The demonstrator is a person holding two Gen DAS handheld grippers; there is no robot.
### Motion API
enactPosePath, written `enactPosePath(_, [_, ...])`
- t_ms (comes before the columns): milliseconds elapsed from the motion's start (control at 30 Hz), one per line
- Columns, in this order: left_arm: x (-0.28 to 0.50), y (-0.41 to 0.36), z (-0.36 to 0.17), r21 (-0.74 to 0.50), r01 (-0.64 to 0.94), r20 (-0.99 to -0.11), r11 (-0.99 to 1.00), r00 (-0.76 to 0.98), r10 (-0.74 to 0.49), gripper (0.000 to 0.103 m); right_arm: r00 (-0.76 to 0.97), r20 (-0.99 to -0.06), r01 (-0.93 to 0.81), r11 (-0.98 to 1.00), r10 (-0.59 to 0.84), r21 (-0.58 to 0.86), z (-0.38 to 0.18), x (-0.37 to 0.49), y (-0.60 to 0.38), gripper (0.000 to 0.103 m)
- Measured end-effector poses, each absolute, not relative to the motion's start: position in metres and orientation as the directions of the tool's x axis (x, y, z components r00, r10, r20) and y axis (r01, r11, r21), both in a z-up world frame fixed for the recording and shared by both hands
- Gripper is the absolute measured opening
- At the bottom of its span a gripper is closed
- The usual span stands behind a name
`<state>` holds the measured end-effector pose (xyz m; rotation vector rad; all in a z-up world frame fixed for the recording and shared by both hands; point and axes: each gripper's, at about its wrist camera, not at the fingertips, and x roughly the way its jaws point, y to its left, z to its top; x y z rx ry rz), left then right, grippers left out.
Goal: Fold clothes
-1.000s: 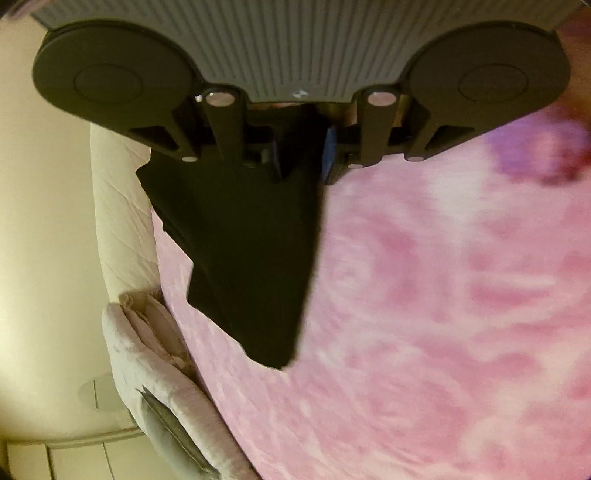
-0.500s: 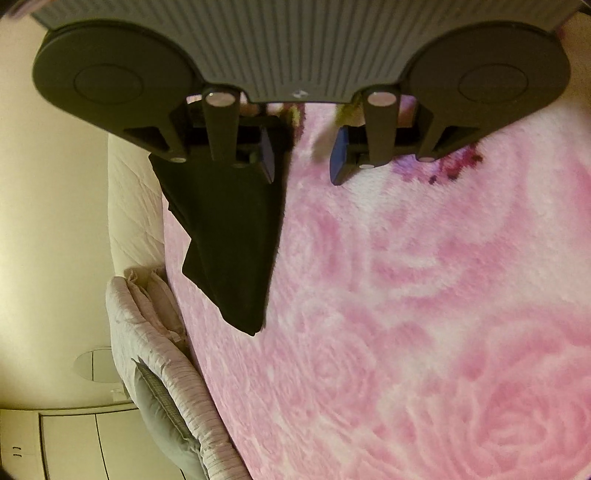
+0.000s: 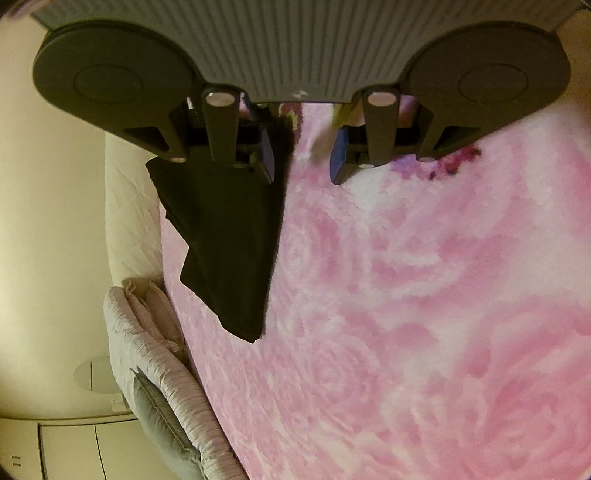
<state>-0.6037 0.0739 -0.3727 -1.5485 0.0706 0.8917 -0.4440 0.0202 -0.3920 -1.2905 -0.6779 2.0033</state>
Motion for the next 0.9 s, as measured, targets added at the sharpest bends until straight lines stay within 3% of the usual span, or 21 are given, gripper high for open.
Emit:
enactPosePath(100, [-0.576,0.086,-0.367,-0.818,-0.552,-0.563,-0.164,0.708,0.426,0.029,-0.372,-0.592,-0.562,-0.681,0.715,-0.469,-0.362,-0.419,0.044,0.012])
enactPosePath(200, [-0.548,0.098,-0.361,-0.812,-0.573,-0.564,-0.114,0.718,0.407,0.030,-0.509,-0.510,-0.835,-0.542,0.693,0.097,-0.325,-0.354,0.079,0.011])
enactPosePath(300, [-0.519,0.110,-0.356,-0.804,-0.591,-0.565,-0.063,0.728,0.387,0.031,-0.526,-0.382,-0.824,-0.342,0.760,0.452,-0.319,-0.280,0.093,0.011])
enactPosePath(400, [-0.491,0.122,-0.350,-0.795,-0.606,-0.567,-0.011,0.737,0.367,0.034,-0.474,-0.271,-0.663,-0.137,0.838,0.736,-0.317,-0.205,0.105,0.011])
enactPosePath(600, [-0.435,0.146,-0.338,-0.772,-0.629,-0.573,0.093,0.752,0.325,0.034,-0.287,-0.390,-0.591,0.159,0.875,0.791,-0.348,-0.114,0.109,0.011])
enactPosePath(700, [-0.411,0.150,-0.343,-0.758,-0.641,-0.587,0.119,0.751,0.303,0.034,-0.294,-0.419,-0.546,0.210,0.859,0.811,-0.367,-0.101,0.120,0.011])
enactPosePath(800, [-0.394,0.151,-0.348,-0.756,-0.643,-0.592,0.125,0.752,0.289,0.034,-0.291,-0.406,-0.616,0.155,0.866,0.772,-0.352,-0.107,0.125,0.010])
enactPosePath(900, [-0.388,0.151,-0.344,-0.765,-0.630,-0.577,0.136,0.763,0.290,0.037,-0.283,-0.328,-0.736,0.015,0.901,0.677,-0.310,-0.118,0.120,0.009])
